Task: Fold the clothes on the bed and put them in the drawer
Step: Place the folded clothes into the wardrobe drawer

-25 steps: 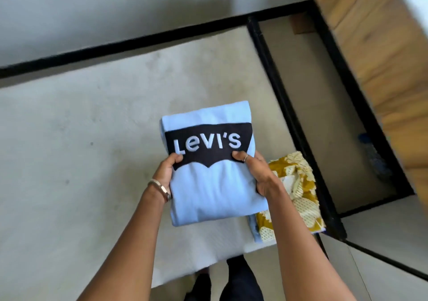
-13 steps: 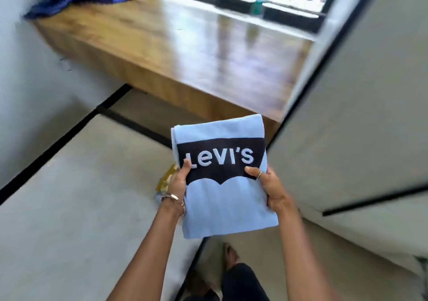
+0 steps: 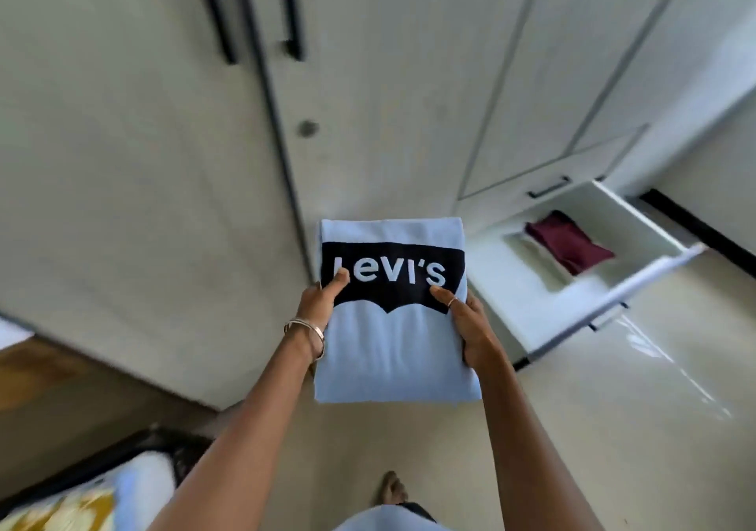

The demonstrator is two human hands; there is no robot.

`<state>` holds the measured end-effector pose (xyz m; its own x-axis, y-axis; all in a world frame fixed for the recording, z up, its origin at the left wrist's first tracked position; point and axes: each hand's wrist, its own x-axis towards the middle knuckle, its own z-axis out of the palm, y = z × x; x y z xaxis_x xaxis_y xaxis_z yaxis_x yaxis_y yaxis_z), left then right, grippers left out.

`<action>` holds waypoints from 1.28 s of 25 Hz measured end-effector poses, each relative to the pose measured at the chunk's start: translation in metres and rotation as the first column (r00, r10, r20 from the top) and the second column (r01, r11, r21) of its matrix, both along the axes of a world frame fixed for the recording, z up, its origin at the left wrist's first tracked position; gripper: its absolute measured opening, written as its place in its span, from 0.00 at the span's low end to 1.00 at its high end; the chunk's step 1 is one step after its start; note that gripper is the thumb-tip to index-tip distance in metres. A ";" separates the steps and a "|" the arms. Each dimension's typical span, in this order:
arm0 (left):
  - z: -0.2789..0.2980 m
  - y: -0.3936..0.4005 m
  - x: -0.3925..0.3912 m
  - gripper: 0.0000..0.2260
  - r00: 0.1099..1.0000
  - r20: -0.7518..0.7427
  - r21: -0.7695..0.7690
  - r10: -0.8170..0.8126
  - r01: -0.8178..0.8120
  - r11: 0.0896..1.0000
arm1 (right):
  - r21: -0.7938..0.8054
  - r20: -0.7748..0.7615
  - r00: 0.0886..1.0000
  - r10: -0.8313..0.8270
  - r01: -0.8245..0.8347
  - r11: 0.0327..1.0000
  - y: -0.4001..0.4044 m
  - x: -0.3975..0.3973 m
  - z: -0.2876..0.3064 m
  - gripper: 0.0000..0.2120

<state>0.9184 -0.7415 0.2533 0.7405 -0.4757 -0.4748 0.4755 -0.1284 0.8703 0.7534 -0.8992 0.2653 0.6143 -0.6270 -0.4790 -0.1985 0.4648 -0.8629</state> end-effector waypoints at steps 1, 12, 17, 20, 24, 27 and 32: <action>0.003 -0.041 -0.008 0.20 0.998 0.021 0.003 -0.067 0.067 0.998 | -0.017 0.001 0.998 -0.067 0.067 0.998 -0.029 -0.017 0.001 0.13; -0.020 -0.317 -0.109 0.12 0.902 -0.127 0.077 -0.412 0.423 0.903 | -0.104 -0.162 0.885 -0.437 0.425 0.899 -0.228 -0.166 -0.016 0.09; -0.062 -0.408 -0.123 0.18 0.842 -0.319 0.077 -0.434 0.480 0.874 | -0.061 -0.264 0.898 -0.351 0.348 0.936 -0.328 -0.189 -0.041 0.08; -0.085 -0.470 -0.121 0.23 0.837 -0.368 0.119 -0.405 0.475 0.872 | -0.055 -0.285 0.924 -0.255 0.250 0.967 -0.400 -0.181 -0.061 0.12; -0.114 -0.534 -0.108 0.26 0.849 -0.426 0.207 -0.313 0.428 0.880 | -0.067 -0.332 0.932 -0.144 0.129 0.989 -0.482 -0.161 -0.094 0.15; -0.142 -0.564 -0.100 0.23 0.865 -0.455 0.275 -0.213 0.364 0.890 | -0.092 -0.418 0.909 -0.002 -0.040 0.995 -0.530 -0.143 -0.123 0.23; -0.214 -0.606 -0.091 0.26 0.889 -0.458 0.391 0.021 0.181 0.902 | -0.070 -0.531 0.813 0.237 -0.321 0.944 -0.615 -0.105 -0.206 0.30</action>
<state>0.8277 -1.3473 0.0391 0.3718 -0.2094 -0.9044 0.7663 -0.4806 0.4264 0.6481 -1.5137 0.0596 0.4687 -0.5554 -0.6869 -0.7294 0.1953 -0.6556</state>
